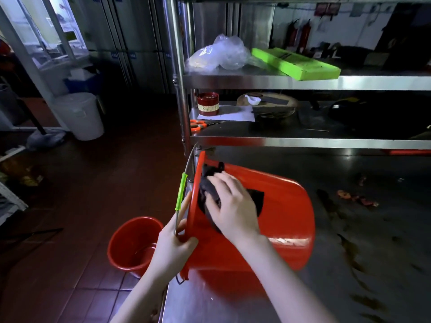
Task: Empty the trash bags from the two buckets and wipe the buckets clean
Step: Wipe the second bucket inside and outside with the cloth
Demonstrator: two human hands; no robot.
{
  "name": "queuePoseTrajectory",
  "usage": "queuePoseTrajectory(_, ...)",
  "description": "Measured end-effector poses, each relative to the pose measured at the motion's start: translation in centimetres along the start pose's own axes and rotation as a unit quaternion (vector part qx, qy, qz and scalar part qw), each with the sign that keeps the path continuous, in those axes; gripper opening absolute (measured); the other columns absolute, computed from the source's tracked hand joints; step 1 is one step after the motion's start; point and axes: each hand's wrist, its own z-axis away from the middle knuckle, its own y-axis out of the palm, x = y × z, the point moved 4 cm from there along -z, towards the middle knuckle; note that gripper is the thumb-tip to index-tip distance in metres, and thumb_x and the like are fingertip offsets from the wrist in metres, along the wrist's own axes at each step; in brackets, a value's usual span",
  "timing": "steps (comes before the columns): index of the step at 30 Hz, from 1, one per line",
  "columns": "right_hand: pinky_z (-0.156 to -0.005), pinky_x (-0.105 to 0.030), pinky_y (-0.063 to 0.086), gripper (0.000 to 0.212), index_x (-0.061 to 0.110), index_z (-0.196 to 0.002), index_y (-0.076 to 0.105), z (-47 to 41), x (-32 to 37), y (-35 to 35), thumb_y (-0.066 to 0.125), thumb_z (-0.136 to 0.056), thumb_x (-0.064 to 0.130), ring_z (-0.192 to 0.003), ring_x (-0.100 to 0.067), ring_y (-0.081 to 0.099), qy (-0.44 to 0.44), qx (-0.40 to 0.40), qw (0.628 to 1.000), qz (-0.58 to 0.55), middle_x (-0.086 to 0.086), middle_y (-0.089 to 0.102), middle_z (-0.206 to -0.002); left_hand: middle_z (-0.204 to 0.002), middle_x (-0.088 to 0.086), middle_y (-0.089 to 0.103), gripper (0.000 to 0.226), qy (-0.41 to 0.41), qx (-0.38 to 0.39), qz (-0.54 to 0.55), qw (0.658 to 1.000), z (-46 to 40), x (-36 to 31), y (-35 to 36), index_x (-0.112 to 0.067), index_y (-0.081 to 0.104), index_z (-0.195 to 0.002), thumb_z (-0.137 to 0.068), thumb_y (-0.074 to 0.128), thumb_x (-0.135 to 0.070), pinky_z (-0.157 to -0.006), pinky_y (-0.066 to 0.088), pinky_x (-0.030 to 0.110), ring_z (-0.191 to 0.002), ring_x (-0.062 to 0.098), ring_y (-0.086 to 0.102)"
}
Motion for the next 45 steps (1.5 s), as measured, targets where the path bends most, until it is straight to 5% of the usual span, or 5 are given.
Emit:
queuePoseTrajectory(9,-0.074,-0.036,0.042,0.036,0.010,-0.116,0.061,-0.7,-15.9,-6.3,0.044,-0.095,0.034,-0.104,-0.039,0.056,0.427,0.008,0.892,0.151,-0.018,0.059,-0.115,-0.083,0.012,0.069,0.108,-0.014,0.028,0.040,0.999,3.3,1.2,0.4,-0.062,0.035,-0.138,-0.071,0.049,0.022,-0.051,0.051,0.037,-0.053,0.017,0.049)
queuePoseTrajectory(22,-0.095,-0.036,0.051,0.037,0.011,-0.116,0.066,1.3,1.5,-1.3,0.050,-0.092,0.033,-0.113,-0.022,0.058,0.022,-0.019,1.000,0.003,-0.004,0.065,-0.116,-0.112,0.007,0.071,0.077,-0.169,0.042,0.148,0.974,-2.5,-2.6,-4.2,-0.041,0.049,-0.132,-0.061,0.073,-0.056,-0.069,0.051,0.036,-0.078,0.018,0.069)
queuePoseTrajectory(28,-0.111,-0.036,0.037,0.039,0.009,-0.127,0.062,6.9,2.4,-2.4,0.053,-0.095,0.029,-0.131,-0.025,0.047,-0.077,-0.013,0.997,-0.014,-0.008,0.057,-0.134,-0.109,-0.010,0.064,0.071,-0.097,0.028,0.025,0.995,-6.2,-6.3,-0.4,-0.034,0.040,-0.141,-0.080,0.073,-0.018,-0.095,0.050,0.032,-0.100,0.009,0.063)
queuePoseTrajectory(38,-0.071,-0.038,0.045,0.026,0.008,-0.104,0.065,3.7,-14.3,-7.9,0.054,-0.092,0.028,-0.094,-0.040,0.059,0.391,-0.061,0.912,0.109,-0.019,0.065,-0.104,-0.104,0.007,0.071,0.099,-0.047,0.059,0.047,0.996,-0.8,-4.4,-0.3,-0.052,0.027,-0.146,-0.080,0.053,0.018,-0.055,0.054,0.033,-0.064,0.018,0.068)
queuePoseTrajectory(45,-0.105,-0.030,0.041,0.036,0.012,-0.118,0.065,1.3,2.0,-0.6,0.052,-0.091,0.031,-0.119,-0.021,0.054,-0.004,0.011,1.000,-0.029,-0.004,0.064,-0.119,-0.129,-0.014,0.062,0.098,0.028,0.034,-0.054,0.998,-2.3,-3.6,-1.6,-0.046,0.031,-0.147,-0.061,0.054,-0.007,-0.085,0.055,0.036,-0.100,0.004,0.066)
